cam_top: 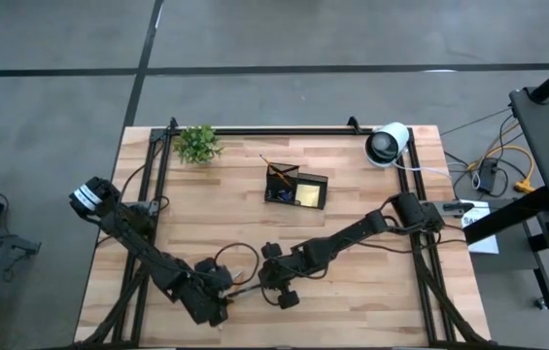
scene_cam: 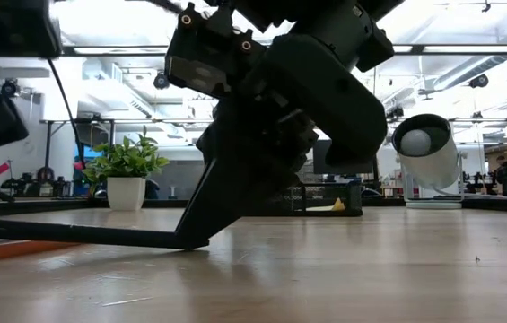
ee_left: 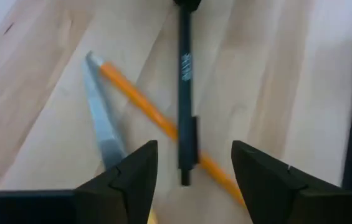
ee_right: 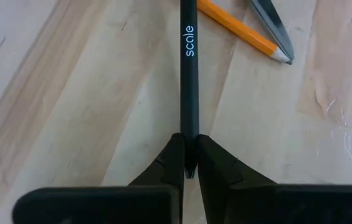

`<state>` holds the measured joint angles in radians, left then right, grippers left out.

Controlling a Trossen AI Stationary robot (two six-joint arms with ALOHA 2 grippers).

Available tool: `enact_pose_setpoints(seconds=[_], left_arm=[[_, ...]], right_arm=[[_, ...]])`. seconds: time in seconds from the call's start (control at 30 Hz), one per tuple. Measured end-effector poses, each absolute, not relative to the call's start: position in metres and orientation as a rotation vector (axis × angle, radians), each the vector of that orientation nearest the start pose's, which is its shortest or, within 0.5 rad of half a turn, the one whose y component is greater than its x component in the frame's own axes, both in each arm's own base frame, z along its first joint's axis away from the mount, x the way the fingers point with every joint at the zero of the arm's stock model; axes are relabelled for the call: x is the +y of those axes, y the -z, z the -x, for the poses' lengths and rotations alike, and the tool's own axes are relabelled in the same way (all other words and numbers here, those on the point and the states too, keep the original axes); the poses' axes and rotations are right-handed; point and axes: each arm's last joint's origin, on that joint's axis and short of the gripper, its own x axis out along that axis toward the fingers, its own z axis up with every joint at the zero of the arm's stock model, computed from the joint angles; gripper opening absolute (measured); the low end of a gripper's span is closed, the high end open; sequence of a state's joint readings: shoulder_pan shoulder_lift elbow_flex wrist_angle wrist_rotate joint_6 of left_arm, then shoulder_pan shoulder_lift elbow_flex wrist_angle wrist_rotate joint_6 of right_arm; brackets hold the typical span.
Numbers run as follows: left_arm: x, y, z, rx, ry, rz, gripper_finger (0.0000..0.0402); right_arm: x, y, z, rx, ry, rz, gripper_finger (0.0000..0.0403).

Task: Pick and place office supplies into organizer
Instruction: Put the black pen into the black desk organizer

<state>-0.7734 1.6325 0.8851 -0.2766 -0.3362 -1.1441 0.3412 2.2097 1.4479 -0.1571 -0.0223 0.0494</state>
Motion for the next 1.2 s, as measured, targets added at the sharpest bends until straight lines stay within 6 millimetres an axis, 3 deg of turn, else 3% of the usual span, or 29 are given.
enact_pose_setpoints(seconds=[0.53,0.7,0.9,1.07,1.2], left_arm=[[-0.203,-0.133,-0.224,0.951,-0.093,0.517,0.0183],[-0.201,-0.131,-0.226,0.948,-0.101,0.518,0.0135],[-0.194,-0.132,-0.23,0.967,-0.074,0.448,0.0031],[-0.184,-0.136,-0.231,0.998,-0.06,0.346,0.0031],[-0.163,-0.157,-0.226,1.066,-0.092,0.203,0.0031]], right_arm=[[0.151,-0.113,-0.43,0.902,-0.287,0.103,0.0013],[0.151,-0.114,-0.43,0.904,-0.272,0.072,0.0013],[0.152,-0.114,-0.43,0.904,-0.27,0.059,0.0032],[0.152,-0.117,-0.43,0.896,-0.264,0.052,0.0048],[0.149,-0.129,-0.429,0.903,-0.22,-0.008,0.0057]])
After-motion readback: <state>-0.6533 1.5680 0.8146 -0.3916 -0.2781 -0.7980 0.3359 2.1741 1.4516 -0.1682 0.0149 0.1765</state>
